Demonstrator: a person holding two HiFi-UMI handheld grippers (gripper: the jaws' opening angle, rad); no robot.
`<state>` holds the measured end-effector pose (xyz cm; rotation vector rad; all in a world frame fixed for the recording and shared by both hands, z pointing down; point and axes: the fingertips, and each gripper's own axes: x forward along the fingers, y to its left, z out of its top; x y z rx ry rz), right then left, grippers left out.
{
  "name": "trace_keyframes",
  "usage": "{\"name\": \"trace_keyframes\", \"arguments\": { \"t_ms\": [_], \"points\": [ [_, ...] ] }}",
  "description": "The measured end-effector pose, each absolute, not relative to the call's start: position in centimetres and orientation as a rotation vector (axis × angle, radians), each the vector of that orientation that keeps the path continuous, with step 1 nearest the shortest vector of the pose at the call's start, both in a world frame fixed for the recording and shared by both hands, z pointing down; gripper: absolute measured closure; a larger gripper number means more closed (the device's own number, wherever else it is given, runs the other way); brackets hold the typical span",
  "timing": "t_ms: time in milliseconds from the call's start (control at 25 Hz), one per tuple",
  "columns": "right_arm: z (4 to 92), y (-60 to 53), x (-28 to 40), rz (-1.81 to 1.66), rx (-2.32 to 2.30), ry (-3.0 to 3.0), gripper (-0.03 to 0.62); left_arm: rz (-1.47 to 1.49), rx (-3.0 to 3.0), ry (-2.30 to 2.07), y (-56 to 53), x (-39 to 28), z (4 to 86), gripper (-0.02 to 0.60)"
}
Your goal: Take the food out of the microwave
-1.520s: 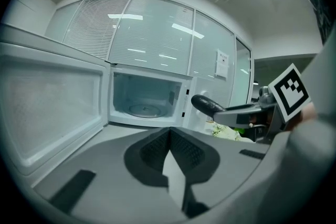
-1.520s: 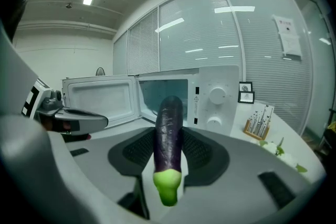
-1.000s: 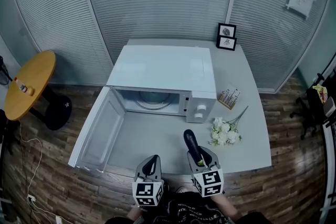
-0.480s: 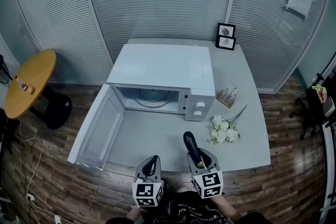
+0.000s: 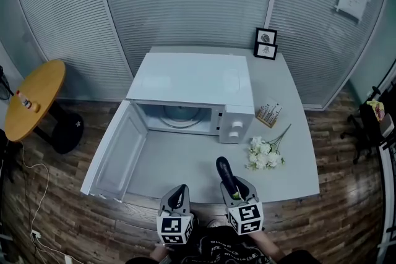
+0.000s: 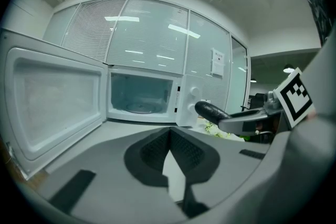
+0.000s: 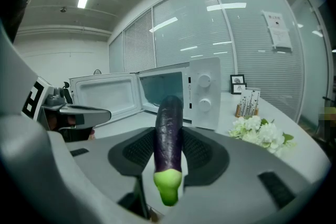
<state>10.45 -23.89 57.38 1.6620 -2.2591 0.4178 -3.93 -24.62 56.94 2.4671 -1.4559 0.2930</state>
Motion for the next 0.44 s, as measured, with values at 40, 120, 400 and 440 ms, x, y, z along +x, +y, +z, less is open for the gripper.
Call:
{"name": "trace_keyframes", "arguments": {
  "t_ms": [40, 120, 400, 440],
  "points": [
    [57.45, -23.87, 10.40, 0.415, 1.658, -2.257, 0.434, 0.295, 2.465, -1.456, -24.65, -3.97, 56.96, 0.574],
    [57.50, -23.78, 10.26, 0.409, 1.651, -2.254, 0.434, 0.296, 2.462, -1.457, -24.67, -4.07, 57.02, 0.574],
    [57.58, -23.70, 9.78, 0.402, 1.644, -2.256, 0.434, 0.297, 2.458, -1.453, -24.70, -4.39, 57.17, 0.574],
    [57.54, -23.72, 9.73, 0.400, 1.645, -2.257, 0.434, 0.297, 2.459, -1.452, -24.69, -4.41, 57.20, 0.574]
  ]
}}
